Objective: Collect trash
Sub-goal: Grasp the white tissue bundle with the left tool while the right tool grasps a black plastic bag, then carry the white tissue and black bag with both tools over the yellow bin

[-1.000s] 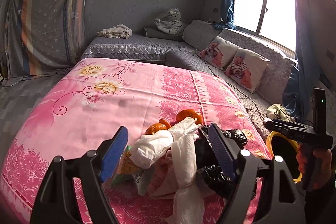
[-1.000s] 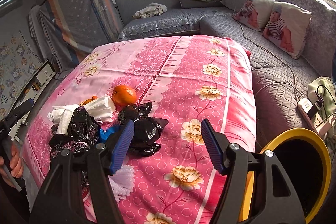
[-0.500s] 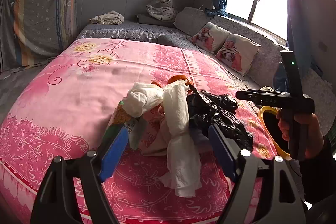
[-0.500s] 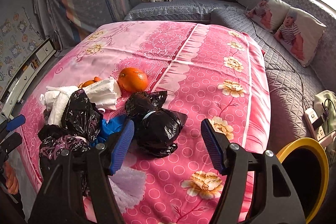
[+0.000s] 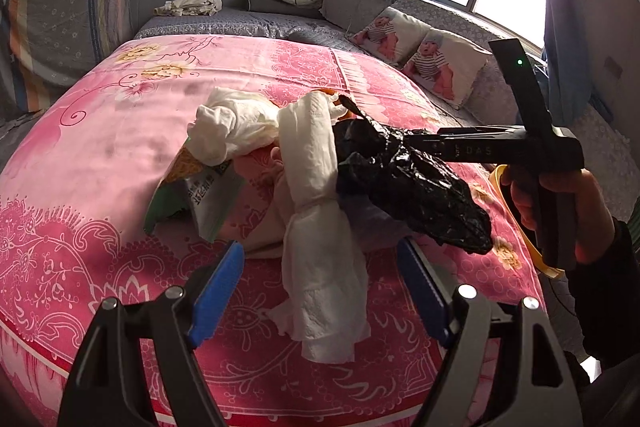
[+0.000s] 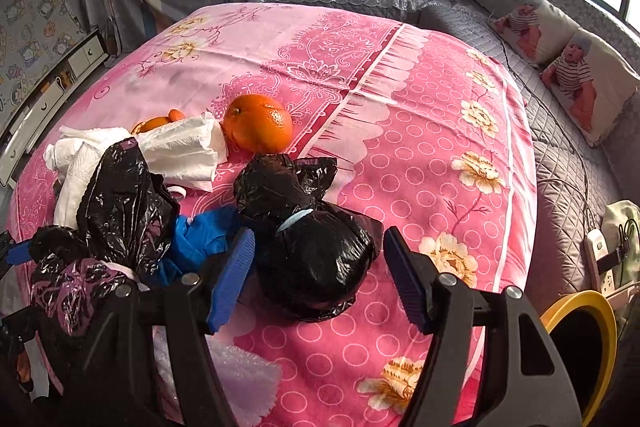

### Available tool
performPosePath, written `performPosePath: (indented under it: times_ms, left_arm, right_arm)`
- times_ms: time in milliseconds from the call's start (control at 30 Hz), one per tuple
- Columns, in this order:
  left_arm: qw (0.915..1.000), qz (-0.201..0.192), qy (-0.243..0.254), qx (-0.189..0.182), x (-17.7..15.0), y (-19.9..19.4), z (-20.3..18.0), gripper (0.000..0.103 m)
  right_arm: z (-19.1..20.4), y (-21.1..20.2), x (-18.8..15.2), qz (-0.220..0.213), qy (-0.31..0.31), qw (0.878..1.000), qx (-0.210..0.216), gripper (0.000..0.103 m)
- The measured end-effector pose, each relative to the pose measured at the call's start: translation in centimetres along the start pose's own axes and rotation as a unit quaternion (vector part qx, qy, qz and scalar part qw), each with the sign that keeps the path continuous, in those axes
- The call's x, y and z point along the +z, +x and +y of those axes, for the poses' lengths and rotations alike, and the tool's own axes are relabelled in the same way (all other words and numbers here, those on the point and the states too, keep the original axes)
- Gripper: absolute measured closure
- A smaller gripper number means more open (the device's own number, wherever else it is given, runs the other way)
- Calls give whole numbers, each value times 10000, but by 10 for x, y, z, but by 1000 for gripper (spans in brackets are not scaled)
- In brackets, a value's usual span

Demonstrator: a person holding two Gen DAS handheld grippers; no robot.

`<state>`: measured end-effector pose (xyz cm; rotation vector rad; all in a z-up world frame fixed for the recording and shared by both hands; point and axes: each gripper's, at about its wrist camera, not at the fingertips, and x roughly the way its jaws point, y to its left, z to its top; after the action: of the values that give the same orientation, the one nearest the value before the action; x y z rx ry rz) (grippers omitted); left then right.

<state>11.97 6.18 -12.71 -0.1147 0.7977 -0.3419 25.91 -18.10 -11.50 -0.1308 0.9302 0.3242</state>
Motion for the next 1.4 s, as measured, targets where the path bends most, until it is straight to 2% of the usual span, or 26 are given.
performPosePath:
  times_ms: [233, 400, 467, 533, 633, 700, 833, 1000, 1400]
  left_arm:
    - [9998, 148, -78, -50, 5, 19, -1, 27]
    - [9997, 240, 67, -8, 4, 28, -7, 28]
    - [9996, 289, 78, 15, 4, 32, -7, 31]
    - [9993, 349, 71, 65, 4, 36, -5, 41]
    - [9993, 366, 56, 71, 5, 36, -4, 52]
    - [9991, 408, 30, 81, 7, 36, -2, 52]
    - [9989, 430, 164, 133, 7, 32, -5, 63]
    - [9991, 357, 123, 178, 7, 24, -2, 72]
    - [9994, 45, -206, 284, 7, -4, 17, 78]
  right_arm:
    - [1, 18, 6, 148, -132, 9998, -24, 40]
    - [1, 24, 8, 153, -137, 9998, -26, 40]
    - [0, 26, 8, 171, -136, 9998, -27, 40]
    - [1, 29, 8, 187, -149, 9997, -33, 41]
    - [2, 29, 7, 191, -134, 9997, 24, 48]
    - [3, 28, 6, 216, -159, 9996, 35, 51]
    - [8, 25, 3, 221, -311, 9993, -11, 58]
    - [5, 20, 1, 201, -208, 9996, 18, 64]
    - [13, -7, -6, 31, -224, 9996, 185, 67]
